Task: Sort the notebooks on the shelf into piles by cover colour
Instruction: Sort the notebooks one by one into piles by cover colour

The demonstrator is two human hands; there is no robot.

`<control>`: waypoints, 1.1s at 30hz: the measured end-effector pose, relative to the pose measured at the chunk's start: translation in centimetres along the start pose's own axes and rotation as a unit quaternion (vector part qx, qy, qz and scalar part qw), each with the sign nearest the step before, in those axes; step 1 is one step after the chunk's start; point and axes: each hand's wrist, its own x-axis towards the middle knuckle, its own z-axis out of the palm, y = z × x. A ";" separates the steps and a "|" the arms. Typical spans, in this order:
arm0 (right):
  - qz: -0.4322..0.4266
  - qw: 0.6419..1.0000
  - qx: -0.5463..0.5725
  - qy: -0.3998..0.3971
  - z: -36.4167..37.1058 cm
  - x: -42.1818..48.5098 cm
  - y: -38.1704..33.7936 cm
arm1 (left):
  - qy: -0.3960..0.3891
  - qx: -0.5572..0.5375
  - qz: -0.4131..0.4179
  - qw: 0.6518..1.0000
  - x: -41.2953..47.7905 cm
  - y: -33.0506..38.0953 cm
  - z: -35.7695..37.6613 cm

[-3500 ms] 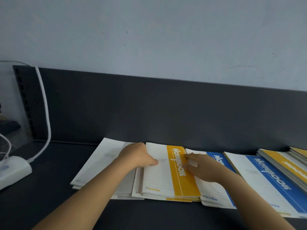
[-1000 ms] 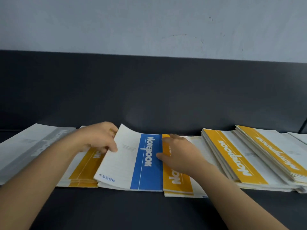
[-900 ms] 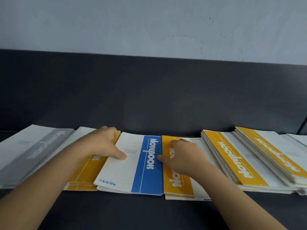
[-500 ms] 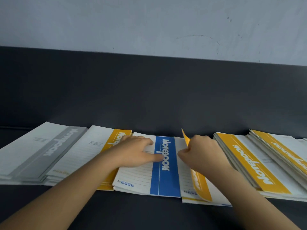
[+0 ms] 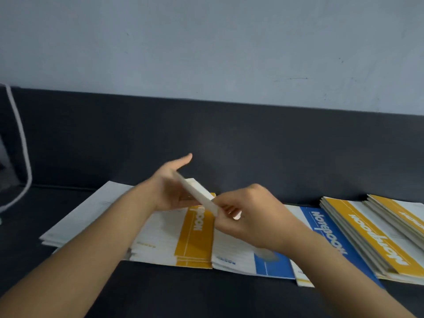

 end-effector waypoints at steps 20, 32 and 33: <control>0.249 0.947 -0.078 -0.189 8.5 4.4 1.5 | 0.000 0.758 0.104 0.644 -3.0 -2.8 -8.9; 0.469 0.862 -0.147 -0.126 1.2 -4.2 8.7 | -0.019 0.672 0.239 0.701 -1.5 -4.1 2.1; 0.471 0.854 -0.154 -0.160 1.0 -4.7 9.1 | -0.043 0.640 0.226 0.733 -1.1 -4.6 3.9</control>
